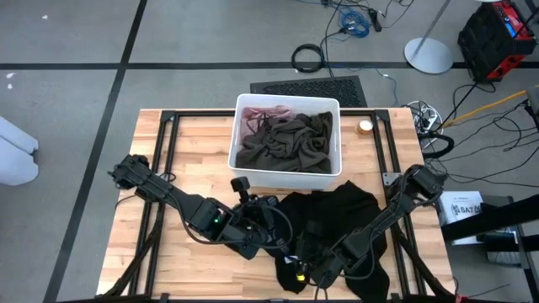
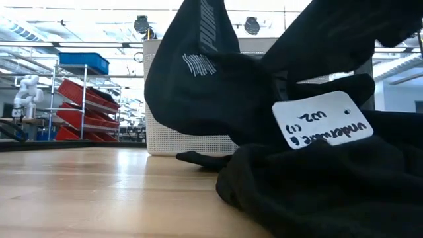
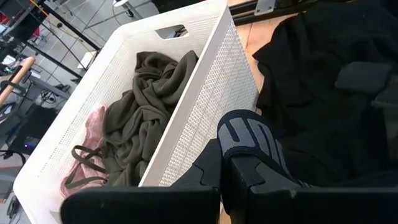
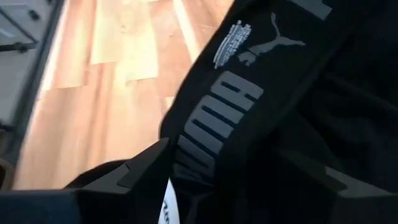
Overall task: Sort clothes
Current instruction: Fold the black underwear
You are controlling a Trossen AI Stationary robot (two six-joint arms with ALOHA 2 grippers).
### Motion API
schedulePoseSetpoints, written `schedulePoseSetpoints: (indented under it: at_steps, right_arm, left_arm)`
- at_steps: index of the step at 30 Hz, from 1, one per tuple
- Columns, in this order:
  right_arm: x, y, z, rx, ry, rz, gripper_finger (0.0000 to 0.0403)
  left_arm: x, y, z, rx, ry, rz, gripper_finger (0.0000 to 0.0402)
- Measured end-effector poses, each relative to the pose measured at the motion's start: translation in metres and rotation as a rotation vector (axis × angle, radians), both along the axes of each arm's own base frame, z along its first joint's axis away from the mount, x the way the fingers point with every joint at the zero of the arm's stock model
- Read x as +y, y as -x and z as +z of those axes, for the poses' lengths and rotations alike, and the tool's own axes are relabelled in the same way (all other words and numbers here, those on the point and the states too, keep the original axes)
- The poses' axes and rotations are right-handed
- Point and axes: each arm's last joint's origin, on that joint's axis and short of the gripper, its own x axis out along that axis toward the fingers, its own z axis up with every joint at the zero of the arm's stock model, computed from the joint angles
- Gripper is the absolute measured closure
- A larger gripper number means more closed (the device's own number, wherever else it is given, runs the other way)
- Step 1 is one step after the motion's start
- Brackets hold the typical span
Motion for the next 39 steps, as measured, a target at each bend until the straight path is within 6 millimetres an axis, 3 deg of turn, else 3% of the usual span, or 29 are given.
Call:
schedulePoseSetpoints:
  at_steps: [6, 9, 12, 15, 19, 23, 27, 31, 33, 36, 39]
  right_arm:
    - [0.000, -0.002, -0.006, -0.028, 0.017, -0.053, 0.0199]
    - [0.000, -0.002, -0.003, -0.036, 0.010, -0.054, 0.0263]
    - [0.000, 0.000, 0.001, -0.040, 0.002, -0.046, 0.0358]
    - [0.001, 0.002, 0.010, -0.040, -0.015, -0.010, 0.0391]
    - [0.000, 0.008, 0.045, -0.085, -0.068, 0.041, 0.0400]
    - [-0.007, 0.019, 0.101, -0.176, -0.139, 0.143, 0.0401]
    - [-0.023, 0.040, 0.152, -0.274, -0.201, 0.230, 0.0402]
    - [-0.042, 0.064, 0.191, -0.407, -0.228, 0.152, 0.0402]
    - [-0.050, 0.072, 0.203, -0.446, -0.291, 0.112, 0.0402]
    - [-0.059, 0.076, 0.210, -0.405, -0.401, 0.207, 0.0402]
    - [-0.066, 0.080, 0.210, -0.420, -0.360, 0.085, 0.0403]
  left_arm:
    - [0.000, 0.000, 0.000, 0.001, 0.001, 0.000, 0.0396]
    - [0.000, 0.000, 0.000, 0.002, 0.004, -0.002, 0.0396]
    - [0.000, 0.000, 0.000, 0.002, 0.005, -0.003, 0.0396]
    - [0.000, 0.000, 0.000, 0.005, 0.002, -0.003, 0.0396]
    - [0.001, 0.004, 0.002, 0.014, -0.044, 0.003, 0.0396]
    - [0.007, 0.016, 0.017, -0.022, -0.060, 0.019, 0.0396]
    - [0.013, 0.029, 0.033, -0.056, -0.034, 0.015, 0.0396]
    - [0.022, 0.047, 0.052, -0.079, 0.043, -0.014, 0.0396]
    - [0.026, 0.055, 0.059, -0.088, 0.100, -0.019, 0.0396]
    - [0.031, 0.065, 0.065, -0.089, 0.167, -0.025, 0.0396]
    - [0.030, 0.068, 0.067, -0.091, 0.184, -0.033, 0.0396]
